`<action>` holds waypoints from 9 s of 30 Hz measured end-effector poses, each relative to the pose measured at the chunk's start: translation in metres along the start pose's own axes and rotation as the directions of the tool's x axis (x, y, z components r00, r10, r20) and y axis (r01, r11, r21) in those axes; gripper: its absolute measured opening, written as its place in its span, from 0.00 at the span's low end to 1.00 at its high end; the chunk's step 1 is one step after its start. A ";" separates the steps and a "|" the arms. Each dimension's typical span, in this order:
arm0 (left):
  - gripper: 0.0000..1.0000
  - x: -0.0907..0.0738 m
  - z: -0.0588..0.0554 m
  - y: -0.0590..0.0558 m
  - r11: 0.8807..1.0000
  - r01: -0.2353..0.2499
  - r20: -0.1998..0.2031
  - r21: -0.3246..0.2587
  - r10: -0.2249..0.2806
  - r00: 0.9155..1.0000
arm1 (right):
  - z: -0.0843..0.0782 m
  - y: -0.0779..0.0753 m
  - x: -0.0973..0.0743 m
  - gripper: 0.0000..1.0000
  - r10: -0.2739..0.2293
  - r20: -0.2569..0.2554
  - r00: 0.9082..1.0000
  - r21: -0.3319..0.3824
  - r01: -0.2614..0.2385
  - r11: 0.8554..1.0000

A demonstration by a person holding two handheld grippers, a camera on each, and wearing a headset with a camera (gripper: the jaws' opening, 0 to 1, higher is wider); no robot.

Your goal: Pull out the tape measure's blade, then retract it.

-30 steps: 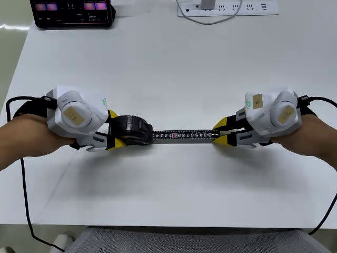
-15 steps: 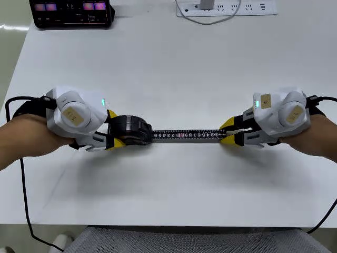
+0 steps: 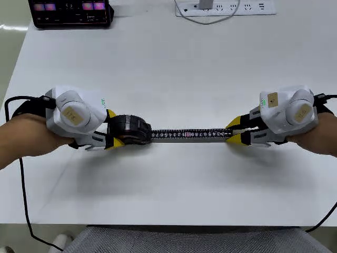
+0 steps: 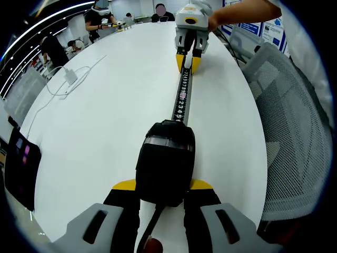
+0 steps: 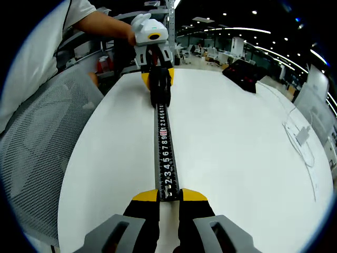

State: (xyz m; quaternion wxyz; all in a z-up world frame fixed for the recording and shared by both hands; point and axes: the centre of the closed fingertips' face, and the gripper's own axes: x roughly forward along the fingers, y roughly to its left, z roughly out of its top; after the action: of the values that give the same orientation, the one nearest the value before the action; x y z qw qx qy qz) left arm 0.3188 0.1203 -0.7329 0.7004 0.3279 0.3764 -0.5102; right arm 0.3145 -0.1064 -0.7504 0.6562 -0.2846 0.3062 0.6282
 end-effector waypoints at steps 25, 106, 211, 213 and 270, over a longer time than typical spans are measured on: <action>0.26 0.000 0.000 0.000 1.000 0.000 0.000 0.005 0.000 1.000 | -0.017 0.002 -0.014 0.09 -0.007 -0.026 1.000 0.024 0.008 1.000; 0.29 0.001 0.003 0.000 1.000 -0.015 0.014 -0.012 0.015 1.000 | -0.044 0.006 -0.037 0.12 -0.020 -0.113 0.993 0.056 0.027 0.998; 0.78 -0.081 0.013 -0.050 0.839 -0.179 0.295 -0.513 0.368 0.882 | -0.006 0.060 -0.081 0.81 -0.353 0.089 0.931 0.417 0.287 0.862; 0.78 -0.082 0.011 -0.054 0.837 -0.176 0.293 -0.517 0.366 0.883 | -0.005 0.063 -0.082 0.82 -0.354 0.096 0.930 0.423 0.284 0.860; 0.83 -0.092 -0.004 -0.075 0.769 -0.201 0.266 -0.607 0.435 0.860 | -0.008 0.090 -0.091 0.90 -0.428 0.090 0.899 0.483 0.337 0.808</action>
State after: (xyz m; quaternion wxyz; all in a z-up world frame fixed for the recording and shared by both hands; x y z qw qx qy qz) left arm 0.2275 0.1467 -0.6612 0.9031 0.0596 0.2985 -0.3028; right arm 0.2218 -0.1670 -0.6856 0.8444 -0.1161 0.3150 0.4175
